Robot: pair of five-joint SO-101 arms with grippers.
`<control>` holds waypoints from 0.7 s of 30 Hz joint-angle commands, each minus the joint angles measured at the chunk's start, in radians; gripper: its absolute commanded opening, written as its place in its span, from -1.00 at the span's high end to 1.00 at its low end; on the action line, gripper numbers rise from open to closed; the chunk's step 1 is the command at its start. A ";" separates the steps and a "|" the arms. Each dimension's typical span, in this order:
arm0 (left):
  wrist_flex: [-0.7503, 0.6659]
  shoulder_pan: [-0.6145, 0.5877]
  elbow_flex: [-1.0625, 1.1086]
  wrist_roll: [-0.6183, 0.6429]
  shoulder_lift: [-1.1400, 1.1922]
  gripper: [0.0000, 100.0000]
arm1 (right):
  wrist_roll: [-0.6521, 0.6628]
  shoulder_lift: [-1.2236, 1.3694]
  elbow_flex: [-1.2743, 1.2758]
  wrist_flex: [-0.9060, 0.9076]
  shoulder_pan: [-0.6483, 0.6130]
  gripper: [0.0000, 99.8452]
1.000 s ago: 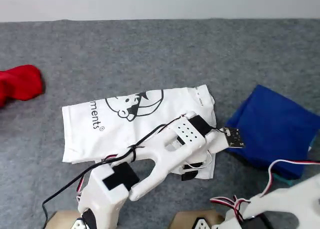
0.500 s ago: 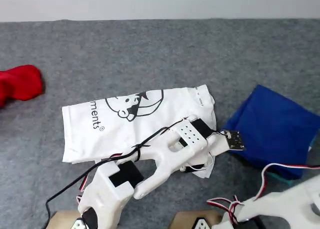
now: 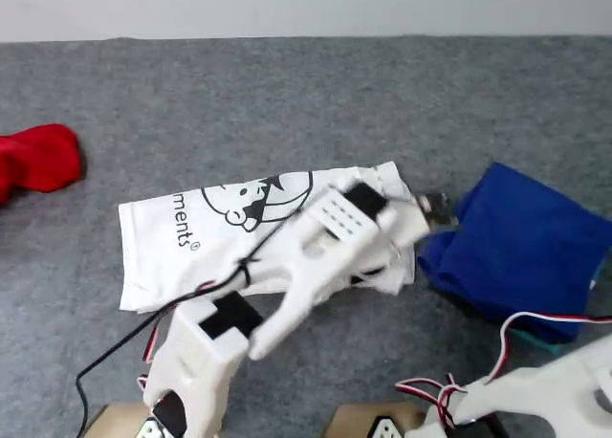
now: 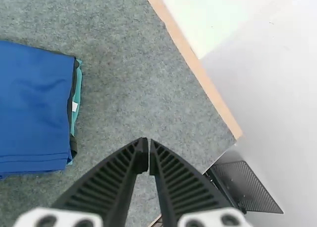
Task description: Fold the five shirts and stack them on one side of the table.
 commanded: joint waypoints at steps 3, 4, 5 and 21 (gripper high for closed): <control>0.015 -0.098 -0.110 -0.012 0.000 0.99 | 0.009 -0.025 -0.038 0.038 0.008 0.98; 0.014 -0.110 -0.124 -0.012 0.012 0.99 | 0.009 -0.025 -0.038 0.039 0.008 0.98; 0.014 -0.121 -0.139 -0.012 0.029 0.99 | 0.009 -0.024 -0.038 0.039 0.008 0.98; 0.143 -0.198 -0.486 -0.008 0.227 0.89 | 0.009 -0.021 -0.038 0.039 0.008 0.98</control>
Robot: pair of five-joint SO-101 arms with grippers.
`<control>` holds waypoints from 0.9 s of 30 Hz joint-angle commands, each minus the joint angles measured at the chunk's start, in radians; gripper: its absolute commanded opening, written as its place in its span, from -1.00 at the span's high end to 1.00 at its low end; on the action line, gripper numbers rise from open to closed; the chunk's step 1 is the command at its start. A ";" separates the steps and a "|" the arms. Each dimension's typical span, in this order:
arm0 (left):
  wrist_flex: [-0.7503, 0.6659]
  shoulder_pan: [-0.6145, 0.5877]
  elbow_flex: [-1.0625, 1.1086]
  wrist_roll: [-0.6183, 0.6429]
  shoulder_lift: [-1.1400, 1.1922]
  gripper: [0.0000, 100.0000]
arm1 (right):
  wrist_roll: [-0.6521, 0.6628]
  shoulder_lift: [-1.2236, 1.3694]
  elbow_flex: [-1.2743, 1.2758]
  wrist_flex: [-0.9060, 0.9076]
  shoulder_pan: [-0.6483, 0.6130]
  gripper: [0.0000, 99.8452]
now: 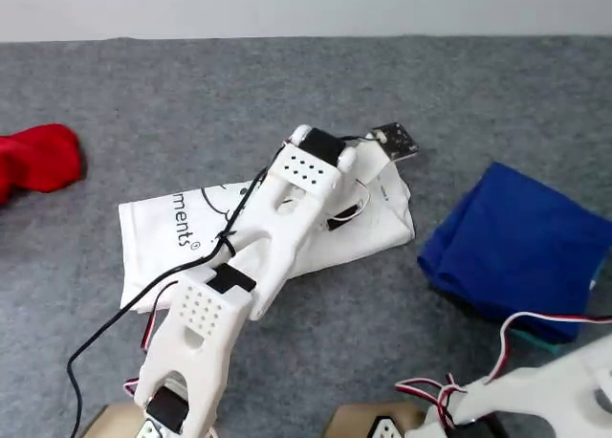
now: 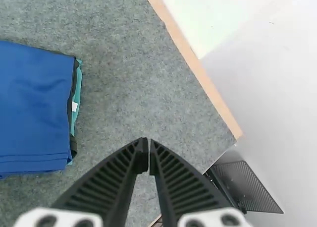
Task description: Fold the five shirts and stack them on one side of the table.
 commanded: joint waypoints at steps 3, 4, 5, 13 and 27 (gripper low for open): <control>0.029 -0.029 -0.054 -0.002 -0.015 0.80 | 0.009 -0.021 -0.038 0.039 0.008 0.98; 0.028 -0.038 -0.054 -0.002 -0.017 0.78 | 0.009 -0.021 -0.038 0.039 0.008 0.98; 0.026 -0.046 -0.054 -0.002 -0.017 0.76 | 0.009 -0.021 -0.038 0.039 0.008 0.98; 0.026 -0.121 -0.054 -0.008 -0.014 0.72 | 0.009 -0.030 -0.006 0.039 0.007 0.98; 0.120 -0.364 -0.018 0.196 -0.258 0.98 | 0.009 -0.073 0.080 0.036 -0.054 0.98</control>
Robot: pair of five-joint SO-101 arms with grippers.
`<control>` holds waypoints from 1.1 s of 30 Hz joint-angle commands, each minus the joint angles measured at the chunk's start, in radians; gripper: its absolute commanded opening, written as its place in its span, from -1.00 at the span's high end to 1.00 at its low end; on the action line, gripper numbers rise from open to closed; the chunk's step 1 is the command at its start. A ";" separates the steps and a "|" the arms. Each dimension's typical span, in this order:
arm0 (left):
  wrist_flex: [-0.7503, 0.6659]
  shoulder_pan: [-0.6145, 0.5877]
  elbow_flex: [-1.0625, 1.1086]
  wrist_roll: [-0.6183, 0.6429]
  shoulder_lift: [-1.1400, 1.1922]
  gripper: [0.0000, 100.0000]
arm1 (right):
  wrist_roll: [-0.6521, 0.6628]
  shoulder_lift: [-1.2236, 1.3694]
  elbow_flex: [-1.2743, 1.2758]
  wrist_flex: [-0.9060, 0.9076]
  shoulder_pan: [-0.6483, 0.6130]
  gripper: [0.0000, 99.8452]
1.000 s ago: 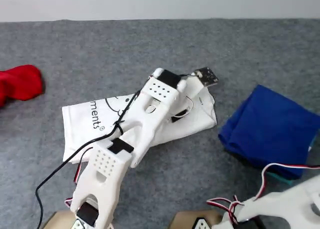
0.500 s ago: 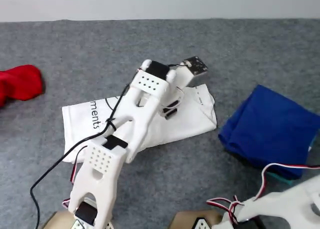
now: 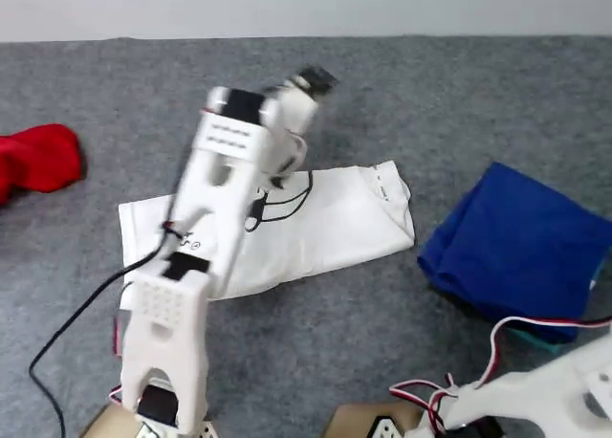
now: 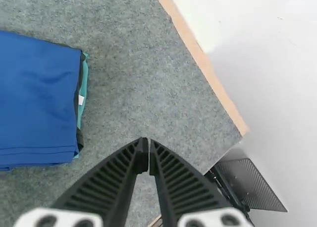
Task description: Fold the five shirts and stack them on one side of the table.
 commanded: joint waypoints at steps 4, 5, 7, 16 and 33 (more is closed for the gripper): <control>0.031 -0.193 0.228 0.181 -0.250 0.98 | 0.009 -0.022 0.003 0.036 -0.076 0.98; 0.031 -0.232 0.263 0.198 -0.270 0.96 | 0.009 -0.022 0.003 0.036 -0.087 0.98; 0.031 -0.311 0.321 0.218 -0.299 0.85 | 0.009 -0.022 0.003 0.036 -0.105 0.98; 0.029 -0.566 0.410 0.103 -0.265 0.61 | 0.009 -0.022 0.005 0.036 -0.130 0.98; -0.055 -0.661 0.466 0.069 -0.101 0.62 | 0.011 -0.031 0.041 0.036 -0.130 0.98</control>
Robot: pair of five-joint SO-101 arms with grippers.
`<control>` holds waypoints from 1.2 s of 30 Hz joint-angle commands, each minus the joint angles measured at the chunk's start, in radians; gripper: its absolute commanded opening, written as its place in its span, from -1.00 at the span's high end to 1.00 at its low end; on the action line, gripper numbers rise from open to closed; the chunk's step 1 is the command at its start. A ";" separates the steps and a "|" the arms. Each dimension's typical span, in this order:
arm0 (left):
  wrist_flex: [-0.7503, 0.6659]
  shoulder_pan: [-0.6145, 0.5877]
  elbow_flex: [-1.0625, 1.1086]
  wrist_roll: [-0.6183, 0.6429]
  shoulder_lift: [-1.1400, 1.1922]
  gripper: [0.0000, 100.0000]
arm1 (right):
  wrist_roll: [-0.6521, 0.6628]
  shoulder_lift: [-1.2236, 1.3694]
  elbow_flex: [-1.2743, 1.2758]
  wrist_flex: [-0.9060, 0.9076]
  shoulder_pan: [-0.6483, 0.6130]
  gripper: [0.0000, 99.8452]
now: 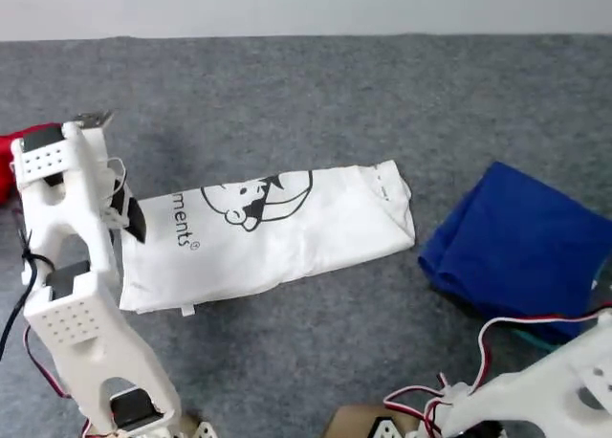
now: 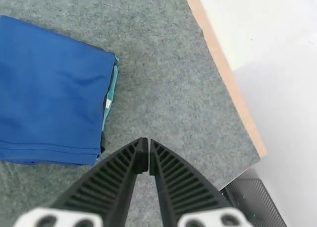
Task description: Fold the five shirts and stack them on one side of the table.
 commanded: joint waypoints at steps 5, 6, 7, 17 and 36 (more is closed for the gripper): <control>-0.054 -0.029 0.154 -0.012 -0.181 0.63 | 0.011 -0.021 -0.003 0.036 -0.010 0.98; -0.087 -0.031 0.203 -0.012 -0.230 0.63 | 0.011 -0.021 -0.003 0.036 -0.010 0.98; -0.130 -0.032 0.255 -0.012 -0.272 0.62 | 0.011 -0.021 -0.003 0.036 -0.012 0.98; -0.387 -0.026 0.522 0.015 -0.307 0.62 | 0.011 -0.021 0.002 0.036 -0.027 0.98; -0.252 0.110 0.378 0.018 -0.127 0.99 | 0.009 -0.021 0.002 0.035 -0.096 0.98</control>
